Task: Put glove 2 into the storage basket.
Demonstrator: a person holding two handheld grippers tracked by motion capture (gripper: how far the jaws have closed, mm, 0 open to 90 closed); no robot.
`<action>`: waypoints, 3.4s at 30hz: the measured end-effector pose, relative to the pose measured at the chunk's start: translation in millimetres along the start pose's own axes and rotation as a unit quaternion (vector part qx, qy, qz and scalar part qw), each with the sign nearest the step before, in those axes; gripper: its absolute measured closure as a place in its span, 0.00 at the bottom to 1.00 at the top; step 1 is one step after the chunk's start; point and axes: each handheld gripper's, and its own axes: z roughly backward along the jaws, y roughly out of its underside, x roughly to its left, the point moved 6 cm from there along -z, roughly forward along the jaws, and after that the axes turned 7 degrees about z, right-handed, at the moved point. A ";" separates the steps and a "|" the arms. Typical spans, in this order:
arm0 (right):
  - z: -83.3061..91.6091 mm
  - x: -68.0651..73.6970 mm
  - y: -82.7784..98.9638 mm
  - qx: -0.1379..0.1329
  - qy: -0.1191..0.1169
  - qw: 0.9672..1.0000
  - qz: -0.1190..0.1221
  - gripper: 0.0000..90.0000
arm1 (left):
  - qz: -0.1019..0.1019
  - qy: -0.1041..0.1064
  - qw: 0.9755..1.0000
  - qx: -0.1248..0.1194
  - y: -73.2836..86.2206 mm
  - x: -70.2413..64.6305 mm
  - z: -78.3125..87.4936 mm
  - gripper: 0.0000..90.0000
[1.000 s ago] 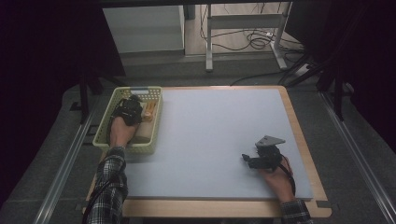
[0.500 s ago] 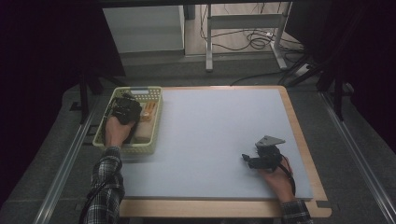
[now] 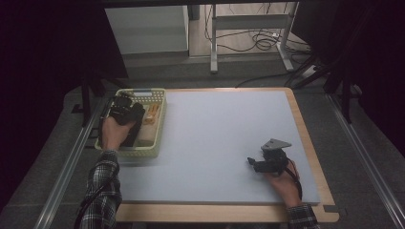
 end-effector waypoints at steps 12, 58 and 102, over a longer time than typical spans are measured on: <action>0.0 0.1 0.0 0.000 0.001 1.000 0.002 0.27 | -0.006 0.014 1.000 -0.019 6.5 -0.4 13.0 0.45; 0.3 0.1 -0.3 0.000 0.005 1.000 0.005 0.26 | -0.108 0.101 0.985 -0.084 50.3 -63.2 50.0 0.02; 0.6 0.9 -0.4 0.000 0.007 1.000 0.006 0.26 | -0.264 0.214 0.938 -0.073 151.7 -212.9 -5.9 0.00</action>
